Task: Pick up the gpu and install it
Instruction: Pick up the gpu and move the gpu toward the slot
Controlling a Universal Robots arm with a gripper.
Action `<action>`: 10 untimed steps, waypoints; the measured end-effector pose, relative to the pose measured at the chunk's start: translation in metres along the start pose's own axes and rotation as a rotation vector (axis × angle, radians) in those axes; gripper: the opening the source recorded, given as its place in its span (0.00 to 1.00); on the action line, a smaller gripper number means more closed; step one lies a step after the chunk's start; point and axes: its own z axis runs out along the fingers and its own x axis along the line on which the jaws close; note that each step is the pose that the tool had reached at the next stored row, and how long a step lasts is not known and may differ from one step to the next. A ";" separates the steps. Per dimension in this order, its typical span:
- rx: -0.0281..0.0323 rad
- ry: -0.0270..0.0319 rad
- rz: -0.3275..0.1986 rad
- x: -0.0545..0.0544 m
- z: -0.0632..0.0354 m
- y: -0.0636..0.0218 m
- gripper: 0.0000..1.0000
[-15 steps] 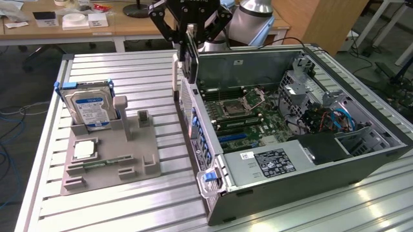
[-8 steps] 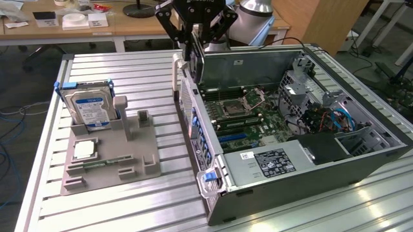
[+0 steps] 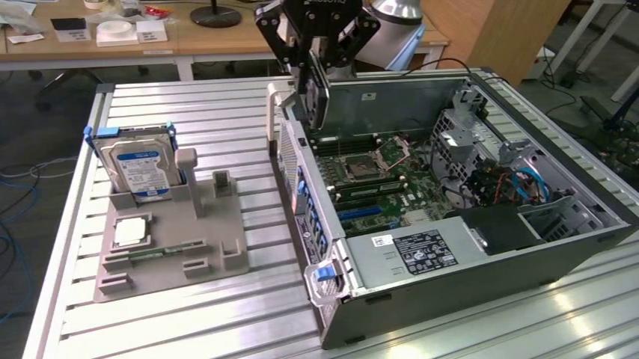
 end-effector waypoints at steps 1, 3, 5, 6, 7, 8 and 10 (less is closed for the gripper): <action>0.0000 0.0000 0.000 -0.002 0.0000 0.0001 0.28; 0.0000 -0.0001 0.000 -0.005 0.0001 0.0002 0.28; -0.0001 -0.0001 0.000 -0.009 0.0001 0.0003 0.28; -0.0001 0.0000 0.000 -0.011 0.0000 0.0004 0.28; 0.0000 0.0000 0.000 -0.013 0.0000 0.0005 0.28; 0.0000 0.0000 0.000 -0.015 0.0000 0.0005 0.28; 0.0000 0.0000 0.000 -0.018 0.0000 0.0007 0.28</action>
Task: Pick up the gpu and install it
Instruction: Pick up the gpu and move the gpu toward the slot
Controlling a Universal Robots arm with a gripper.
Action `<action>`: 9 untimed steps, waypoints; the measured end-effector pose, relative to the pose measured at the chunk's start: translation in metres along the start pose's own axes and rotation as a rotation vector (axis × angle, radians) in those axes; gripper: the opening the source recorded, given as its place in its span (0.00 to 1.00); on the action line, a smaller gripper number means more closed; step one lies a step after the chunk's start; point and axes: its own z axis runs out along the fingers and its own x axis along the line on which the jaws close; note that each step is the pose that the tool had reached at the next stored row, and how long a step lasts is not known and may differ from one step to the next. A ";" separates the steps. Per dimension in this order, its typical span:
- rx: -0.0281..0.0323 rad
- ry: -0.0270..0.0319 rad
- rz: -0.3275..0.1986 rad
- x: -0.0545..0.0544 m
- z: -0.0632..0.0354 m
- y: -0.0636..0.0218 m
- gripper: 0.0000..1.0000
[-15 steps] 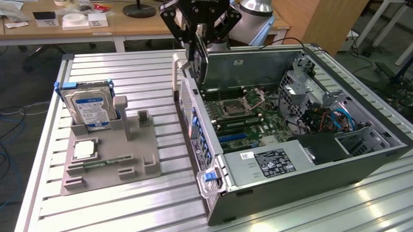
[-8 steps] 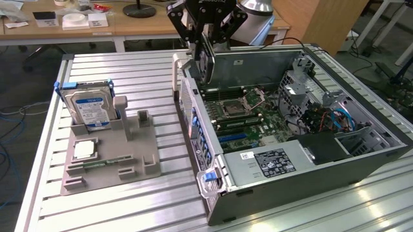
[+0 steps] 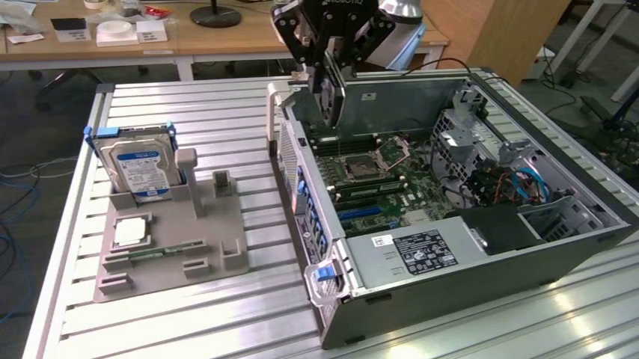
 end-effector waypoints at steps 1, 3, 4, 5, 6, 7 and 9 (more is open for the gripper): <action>0.0000 0.0000 0.000 -0.002 0.0000 0.0001 0.28; 0.0000 -0.0001 0.000 -0.005 0.0000 0.0002 0.28; 0.0000 0.0000 0.000 -0.007 -0.0001 0.0003 0.28; 0.0000 0.0000 0.000 -0.009 -0.0001 0.0003 0.28; 0.0000 0.0000 0.000 -0.011 -0.0001 0.0004 0.28; -0.0001 0.0000 0.000 -0.012 -0.0001 0.0004 0.28; 0.0000 0.0000 0.000 -0.016 -0.0002 0.0006 0.28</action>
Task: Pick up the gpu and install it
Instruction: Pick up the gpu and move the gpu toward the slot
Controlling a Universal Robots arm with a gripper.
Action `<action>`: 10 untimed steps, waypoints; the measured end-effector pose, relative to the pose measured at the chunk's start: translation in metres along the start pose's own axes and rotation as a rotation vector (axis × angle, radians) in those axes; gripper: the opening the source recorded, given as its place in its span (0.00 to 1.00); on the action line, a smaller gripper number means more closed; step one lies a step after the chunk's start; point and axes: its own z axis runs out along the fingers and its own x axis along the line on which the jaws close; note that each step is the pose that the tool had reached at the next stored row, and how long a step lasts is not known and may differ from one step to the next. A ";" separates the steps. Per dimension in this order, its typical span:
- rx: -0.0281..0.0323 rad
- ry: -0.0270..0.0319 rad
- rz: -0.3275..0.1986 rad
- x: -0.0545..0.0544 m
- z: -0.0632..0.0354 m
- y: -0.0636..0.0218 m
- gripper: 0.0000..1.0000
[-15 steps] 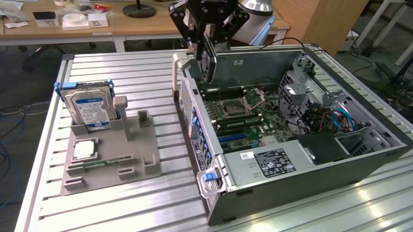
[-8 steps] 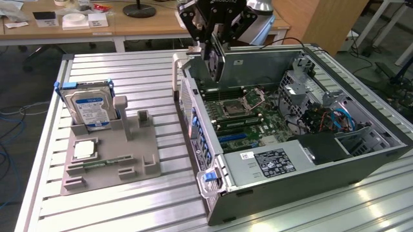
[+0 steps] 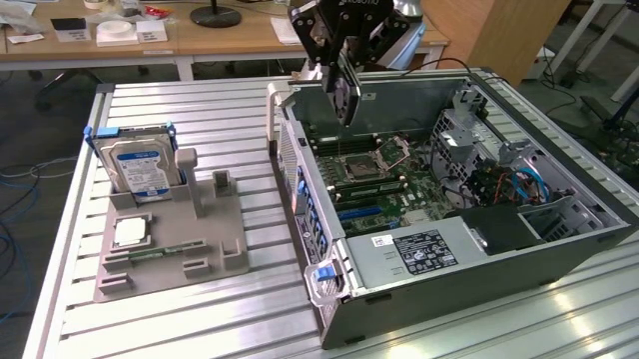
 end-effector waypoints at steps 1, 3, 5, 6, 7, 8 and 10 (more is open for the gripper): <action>0.0000 0.0000 0.000 -0.001 0.0000 0.0001 0.28; 0.0000 0.0000 0.000 -0.005 0.0000 0.0002 0.28; 0.0000 0.0000 0.000 -0.008 -0.0001 0.0003 0.28; 0.0000 0.0000 0.000 -0.010 -0.0001 0.0004 0.28; 0.0000 0.0000 0.000 -0.012 -0.0001 0.0005 0.28; -0.0001 0.0000 0.000 -0.014 -0.0001 0.0005 0.28; 0.0000 0.0000 0.000 -0.018 -0.0002 0.0007 0.28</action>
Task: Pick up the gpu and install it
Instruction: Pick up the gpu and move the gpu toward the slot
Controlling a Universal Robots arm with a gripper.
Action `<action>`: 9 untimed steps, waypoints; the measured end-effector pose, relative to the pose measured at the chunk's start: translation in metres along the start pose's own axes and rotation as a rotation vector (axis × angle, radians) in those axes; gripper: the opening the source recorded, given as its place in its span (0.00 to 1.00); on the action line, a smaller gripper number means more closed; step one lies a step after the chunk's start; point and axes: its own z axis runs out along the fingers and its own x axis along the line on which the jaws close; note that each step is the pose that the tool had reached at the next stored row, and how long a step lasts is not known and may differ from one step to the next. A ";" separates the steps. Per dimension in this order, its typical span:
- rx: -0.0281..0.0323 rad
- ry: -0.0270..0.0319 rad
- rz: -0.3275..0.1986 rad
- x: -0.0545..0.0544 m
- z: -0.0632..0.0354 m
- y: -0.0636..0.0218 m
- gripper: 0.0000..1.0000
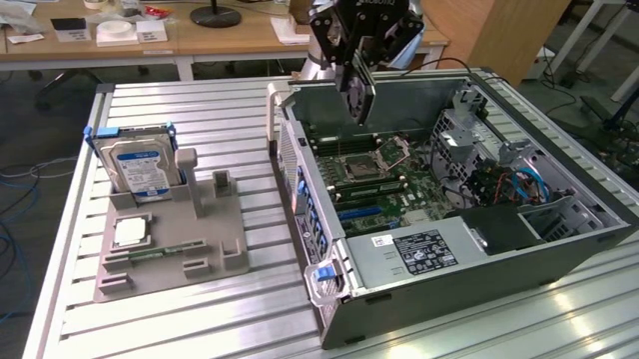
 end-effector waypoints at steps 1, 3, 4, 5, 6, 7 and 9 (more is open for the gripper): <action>0.0000 0.0000 0.000 -0.002 0.0000 0.0001 0.28; 0.0000 0.0000 0.000 -0.006 -0.0001 0.0002 0.28; 0.0000 0.0001 0.000 -0.008 -0.0001 0.0003 0.28; 0.0001 0.0000 0.000 -0.010 -0.0001 0.0004 0.28; 0.0000 0.0001 0.000 -0.012 -0.0001 0.0004 0.28; -0.0001 0.0000 0.000 -0.014 -0.0001 0.0005 0.28; 0.0000 0.0000 0.000 -0.017 -0.0002 0.0007 0.28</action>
